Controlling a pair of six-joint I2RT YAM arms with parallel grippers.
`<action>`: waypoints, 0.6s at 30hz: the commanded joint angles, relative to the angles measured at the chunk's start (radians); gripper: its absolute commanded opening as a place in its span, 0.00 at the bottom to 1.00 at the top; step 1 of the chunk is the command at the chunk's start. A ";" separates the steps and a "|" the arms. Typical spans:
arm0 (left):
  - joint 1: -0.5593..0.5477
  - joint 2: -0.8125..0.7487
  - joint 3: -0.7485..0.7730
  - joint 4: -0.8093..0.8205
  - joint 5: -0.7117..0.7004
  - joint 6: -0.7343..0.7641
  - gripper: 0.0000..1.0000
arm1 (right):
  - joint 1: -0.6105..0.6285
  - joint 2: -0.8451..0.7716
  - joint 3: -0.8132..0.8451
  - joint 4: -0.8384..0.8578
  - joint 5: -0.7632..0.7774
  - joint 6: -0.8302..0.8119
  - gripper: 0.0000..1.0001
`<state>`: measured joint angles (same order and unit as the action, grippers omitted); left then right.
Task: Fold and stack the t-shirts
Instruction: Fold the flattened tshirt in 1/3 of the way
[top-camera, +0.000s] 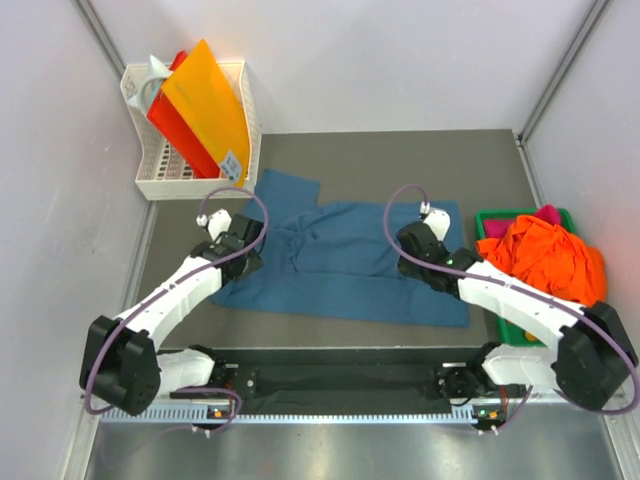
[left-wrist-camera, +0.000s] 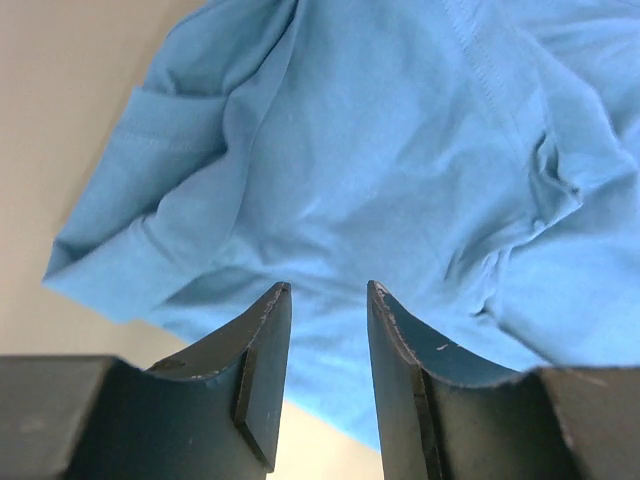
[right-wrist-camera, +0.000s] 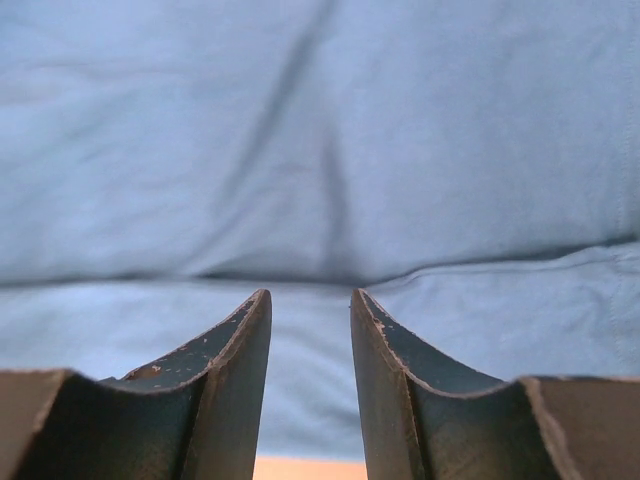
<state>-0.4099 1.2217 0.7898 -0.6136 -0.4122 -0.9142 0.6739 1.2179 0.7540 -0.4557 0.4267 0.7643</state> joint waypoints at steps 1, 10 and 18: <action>-0.026 -0.034 0.008 -0.143 -0.008 -0.090 0.42 | 0.093 -0.046 0.008 -0.073 0.049 0.059 0.39; -0.041 -0.028 -0.034 -0.356 -0.086 -0.255 0.39 | 0.282 -0.005 -0.035 -0.113 0.089 0.162 0.38; -0.043 0.076 -0.083 -0.296 -0.070 -0.261 0.41 | 0.328 0.029 -0.022 -0.104 0.096 0.190 0.39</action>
<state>-0.4473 1.2221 0.7219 -0.9195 -0.4667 -1.1534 0.9756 1.2388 0.7177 -0.5674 0.4801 0.9222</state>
